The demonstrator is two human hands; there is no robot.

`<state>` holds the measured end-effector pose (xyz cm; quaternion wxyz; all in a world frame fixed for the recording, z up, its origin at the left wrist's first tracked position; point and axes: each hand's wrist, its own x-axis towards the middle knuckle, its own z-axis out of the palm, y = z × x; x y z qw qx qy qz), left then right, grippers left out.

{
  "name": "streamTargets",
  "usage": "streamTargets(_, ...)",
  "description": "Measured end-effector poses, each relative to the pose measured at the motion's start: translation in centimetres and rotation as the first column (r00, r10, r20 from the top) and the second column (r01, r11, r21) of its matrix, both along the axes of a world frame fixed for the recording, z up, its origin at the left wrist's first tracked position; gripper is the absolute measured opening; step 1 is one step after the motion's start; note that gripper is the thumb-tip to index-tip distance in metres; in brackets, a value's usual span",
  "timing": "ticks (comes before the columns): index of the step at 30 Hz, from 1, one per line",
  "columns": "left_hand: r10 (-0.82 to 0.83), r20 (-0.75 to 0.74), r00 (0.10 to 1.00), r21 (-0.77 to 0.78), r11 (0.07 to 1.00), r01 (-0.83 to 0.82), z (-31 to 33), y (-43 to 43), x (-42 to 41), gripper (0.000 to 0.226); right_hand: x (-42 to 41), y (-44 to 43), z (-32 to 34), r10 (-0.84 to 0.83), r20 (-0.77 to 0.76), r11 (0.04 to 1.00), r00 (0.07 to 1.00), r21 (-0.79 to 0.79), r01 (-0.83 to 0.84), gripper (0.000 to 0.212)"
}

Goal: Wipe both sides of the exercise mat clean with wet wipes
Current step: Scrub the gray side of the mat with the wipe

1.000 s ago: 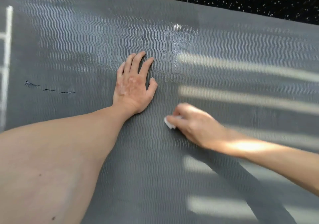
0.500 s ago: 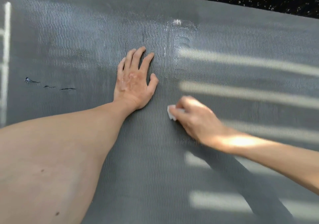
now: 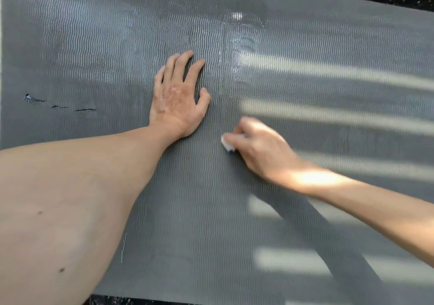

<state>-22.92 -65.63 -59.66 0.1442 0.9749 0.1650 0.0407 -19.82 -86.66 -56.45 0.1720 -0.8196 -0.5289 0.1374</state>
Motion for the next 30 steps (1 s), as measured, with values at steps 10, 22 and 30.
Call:
streamTargets(10,-0.012,0.029,1.000,-0.004,1.000,0.012,-0.1,0.0,0.0,0.058,-1.0,0.5,0.4,-0.196,-0.090,0.979,0.976,0.033,0.200,0.014)
streamTargets(22,-0.013,0.037,0.999,-0.012,1.000,0.013,0.0,-0.1,0.0,0.059,-6.4,-1.3,0.5,-0.044,-0.138,0.999,0.990,0.004,0.045,0.018)
streamTargets(30,-0.016,0.040,0.999,-0.010,1.000,0.017,-0.2,-0.1,0.0,0.058,-6.7,-2.1,0.8,-0.114,-0.113,0.993,0.987,0.020,0.117,0.016)
